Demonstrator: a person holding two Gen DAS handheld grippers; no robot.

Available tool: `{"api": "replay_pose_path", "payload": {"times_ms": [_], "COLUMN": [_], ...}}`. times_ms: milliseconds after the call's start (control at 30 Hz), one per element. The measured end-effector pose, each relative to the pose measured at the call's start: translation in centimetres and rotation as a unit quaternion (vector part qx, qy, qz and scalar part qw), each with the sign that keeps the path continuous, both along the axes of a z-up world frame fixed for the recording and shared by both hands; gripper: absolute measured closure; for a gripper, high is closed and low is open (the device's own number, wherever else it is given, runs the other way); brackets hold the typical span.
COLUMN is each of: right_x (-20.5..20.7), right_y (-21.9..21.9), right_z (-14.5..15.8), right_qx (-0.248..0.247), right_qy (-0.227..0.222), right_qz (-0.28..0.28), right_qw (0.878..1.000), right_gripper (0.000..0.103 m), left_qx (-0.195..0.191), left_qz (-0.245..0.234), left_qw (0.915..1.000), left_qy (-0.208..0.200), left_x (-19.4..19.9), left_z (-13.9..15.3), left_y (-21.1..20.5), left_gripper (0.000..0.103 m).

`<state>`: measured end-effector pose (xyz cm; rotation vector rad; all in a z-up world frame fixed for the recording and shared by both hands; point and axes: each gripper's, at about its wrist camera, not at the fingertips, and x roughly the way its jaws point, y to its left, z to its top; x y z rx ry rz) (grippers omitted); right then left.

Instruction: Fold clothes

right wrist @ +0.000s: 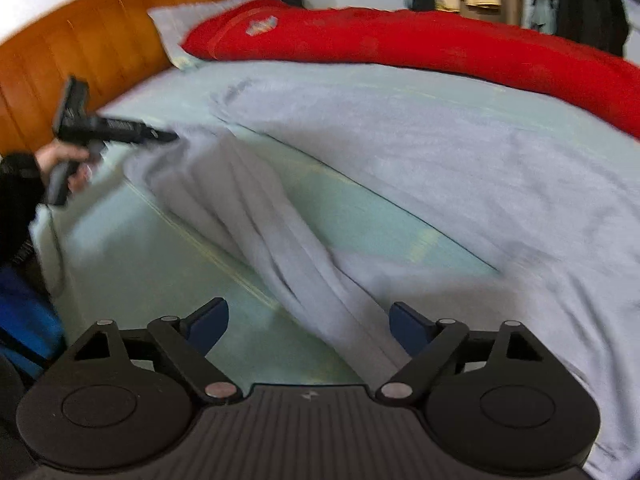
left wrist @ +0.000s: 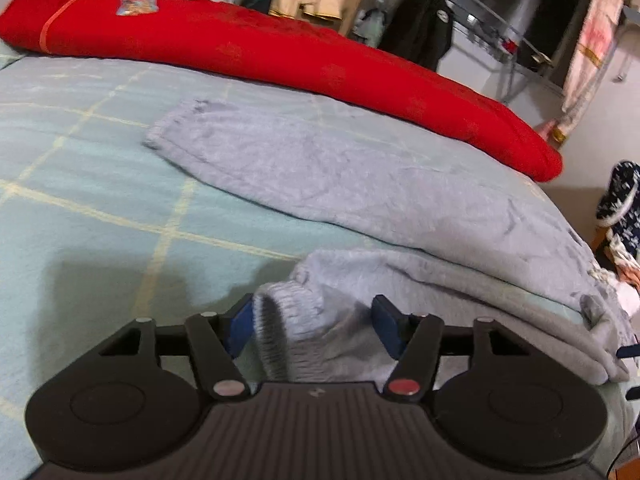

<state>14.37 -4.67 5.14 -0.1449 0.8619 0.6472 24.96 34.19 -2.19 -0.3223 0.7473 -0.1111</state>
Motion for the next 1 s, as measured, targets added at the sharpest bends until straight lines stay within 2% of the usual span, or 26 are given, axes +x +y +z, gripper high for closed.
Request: {"api": "replay_pose_path", "payload": {"times_ms": [33,67,167,267,367,400,433,500,567,667,800,900,1000], "right_x": [-0.5,-0.8,-1.7,-1.7,-1.3,-1.4,-1.4,-1.3,-1.1,-0.5,0.0,-0.1,-0.5], "right_y": [-0.5,-1.0,-2.4,-2.4,-0.8,0.0,0.7,2.2,2.7,1.9,0.4,-0.5,-1.1], "right_z": [0.1,0.1,0.3,0.1,-0.7,-1.1,-1.5,-2.3,-2.3,-0.6,2.7,4.6,5.3], "right_qx": [-0.012,-0.017,-0.031,-0.044,-0.08,-0.099,-0.122,-0.179,-0.2,-0.191,-0.174,-0.154,-0.124], "right_qy": [-0.004,-0.005,-0.009,-0.016,-0.034,-0.045,-0.055,-0.079,-0.093,-0.114,-0.143,-0.141,-0.102], "right_qz": [-0.009,-0.017,-0.04,-0.04,-0.018,-0.006,0.01,0.031,0.038,0.025,0.001,0.0,0.029], "right_qw": [1.0,1.0,0.999,0.998,0.996,0.994,0.991,0.98,0.975,0.975,0.974,0.978,0.987], "right_gripper": [0.017,0.024,0.042,0.043,0.043,0.047,0.052,0.089,0.092,0.095,0.096,0.096,0.096], "left_qx": [0.005,0.013,0.033,0.048,0.055,0.058,0.062,0.068,0.074,0.1,0.113,0.119,0.14], "left_qz": [-0.008,-0.013,-0.029,-0.038,-0.041,-0.041,-0.04,-0.04,-0.04,-0.04,-0.043,-0.047,-0.06], "left_qw": [0.9999,0.9998,0.9984,0.9965,0.9942,0.9932,0.992,0.9893,0.9863,0.9797,0.9704,0.9663,0.9672], "left_qy": [-0.005,-0.01,-0.035,-0.058,-0.082,-0.092,-0.103,-0.123,-0.142,-0.169,-0.209,-0.223,-0.203], "left_x": [0.1,0.1,-0.5,-1.1,-1.9,-2.2,-2.5,-3.0,-3.2,-3.4,-4.1,-5.1,-6.7], "left_z": [0.1,0.4,1.8,3.6,5.5,6.3,7.1,8.8,10.5,13.2,16.4,17.6,17.4], "left_y": [-0.4,-0.8,-1.8,-2.6,-2.8,-3.0,-3.1,-3.2,-3.2,-3.4,-3.4,-3.3,-3.2], "left_gripper": [0.073,0.083,0.084,0.084,0.085,0.085,0.085,0.086,0.086,0.086,0.086,0.086,0.086]}}
